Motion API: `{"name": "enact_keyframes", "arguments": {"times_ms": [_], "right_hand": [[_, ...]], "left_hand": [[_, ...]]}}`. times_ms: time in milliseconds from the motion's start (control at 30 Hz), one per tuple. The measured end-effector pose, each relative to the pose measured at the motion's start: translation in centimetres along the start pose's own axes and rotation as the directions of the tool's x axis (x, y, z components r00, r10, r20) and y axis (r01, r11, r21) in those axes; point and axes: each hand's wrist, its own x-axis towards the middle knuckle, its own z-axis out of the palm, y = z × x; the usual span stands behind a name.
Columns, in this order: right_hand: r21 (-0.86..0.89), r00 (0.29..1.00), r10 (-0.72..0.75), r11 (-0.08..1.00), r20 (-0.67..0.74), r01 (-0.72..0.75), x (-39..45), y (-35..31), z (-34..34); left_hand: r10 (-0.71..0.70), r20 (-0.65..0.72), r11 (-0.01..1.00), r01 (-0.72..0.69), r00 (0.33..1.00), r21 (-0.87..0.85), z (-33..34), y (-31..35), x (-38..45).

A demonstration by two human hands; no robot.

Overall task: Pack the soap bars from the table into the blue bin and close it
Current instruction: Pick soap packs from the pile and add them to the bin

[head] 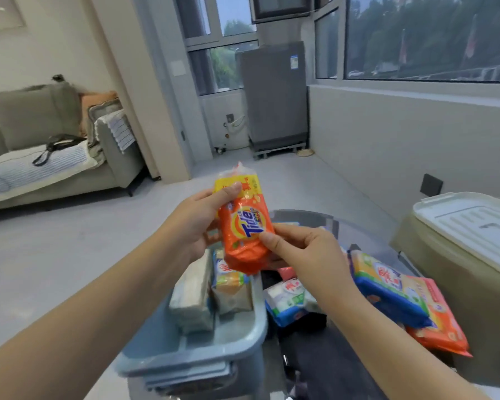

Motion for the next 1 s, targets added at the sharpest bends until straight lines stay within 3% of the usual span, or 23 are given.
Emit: {"name": "enact_keyframes", "arguments": {"times_ms": [133,267,433,700,833,1000], "right_hand": [[-0.044,0.995,-0.046,0.998,0.083,0.050,-0.5,0.4,2.3],[-0.258,0.980,-0.014,0.964,0.197,0.066,-1.0,0.9,3.6],[-0.611,0.982,0.012,0.785,0.189,0.108,-1.1,2.3,4.0],[-0.607,0.983,0.026,0.790,0.180,0.090,-0.9,3.0,3.7],[-0.588,0.989,0.049,0.807,0.138,0.043,-0.6,3.4,3.6],[-0.546,0.989,0.084,0.838,0.124,-0.003,-0.5,3.6,3.8]], "left_hand": [[-0.070,-0.063,0.997,0.072,0.996,0.040,-3.9,-1.2,-1.0],[-0.136,-0.068,0.985,0.143,0.988,0.101,-6.8,-2.5,-1.6],[-0.323,-0.021,0.919,0.320,0.946,0.229,-7.7,-5.0,-2.3],[-0.523,0.189,0.833,0.452,0.831,0.321,-6.0,-7.2,-2.2],[-0.608,0.207,0.787,0.549,0.767,0.281,-5.1,-8.1,-1.8],[-0.625,0.162,0.766,0.560,0.763,0.317,-4.5,-9.5,-1.2]]}}
